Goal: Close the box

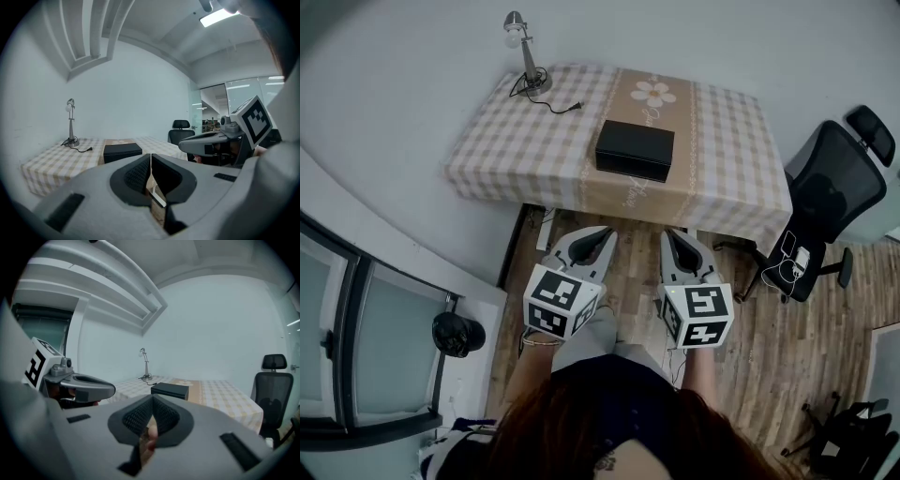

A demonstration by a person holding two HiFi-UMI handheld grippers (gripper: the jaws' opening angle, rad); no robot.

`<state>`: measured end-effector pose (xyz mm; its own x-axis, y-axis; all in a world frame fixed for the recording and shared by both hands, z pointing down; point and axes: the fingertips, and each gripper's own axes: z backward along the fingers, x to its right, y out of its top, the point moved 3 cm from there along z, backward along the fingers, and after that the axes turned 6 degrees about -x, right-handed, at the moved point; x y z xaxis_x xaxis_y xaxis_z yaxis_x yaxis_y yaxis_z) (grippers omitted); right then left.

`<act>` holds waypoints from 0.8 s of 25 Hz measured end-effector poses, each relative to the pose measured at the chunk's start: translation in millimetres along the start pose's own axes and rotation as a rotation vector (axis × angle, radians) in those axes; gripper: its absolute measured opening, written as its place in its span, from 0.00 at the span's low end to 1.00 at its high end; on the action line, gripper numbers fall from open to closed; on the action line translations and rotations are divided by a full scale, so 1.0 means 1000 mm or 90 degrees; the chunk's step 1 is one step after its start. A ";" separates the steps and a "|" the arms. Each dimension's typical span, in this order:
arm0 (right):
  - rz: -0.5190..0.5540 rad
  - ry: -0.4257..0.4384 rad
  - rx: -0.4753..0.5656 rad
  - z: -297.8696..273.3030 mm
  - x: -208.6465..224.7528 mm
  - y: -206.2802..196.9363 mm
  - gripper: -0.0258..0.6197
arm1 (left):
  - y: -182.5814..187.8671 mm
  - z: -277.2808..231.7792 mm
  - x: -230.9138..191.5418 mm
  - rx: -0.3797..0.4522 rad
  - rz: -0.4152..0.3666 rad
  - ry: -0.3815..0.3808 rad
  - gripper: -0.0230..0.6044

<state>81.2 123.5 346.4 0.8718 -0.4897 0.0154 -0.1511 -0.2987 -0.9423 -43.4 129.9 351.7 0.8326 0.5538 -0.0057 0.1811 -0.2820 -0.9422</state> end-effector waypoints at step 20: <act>0.002 0.007 -0.011 -0.006 -0.006 -0.004 0.07 | -0.005 0.005 -0.008 0.002 0.004 0.012 0.08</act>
<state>73.7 122.5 351.9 0.8662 -0.4994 0.0168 -0.1613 -0.3113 -0.9365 -53.8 130.5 354.8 0.8438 0.5367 -0.0057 0.1740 -0.2836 -0.9430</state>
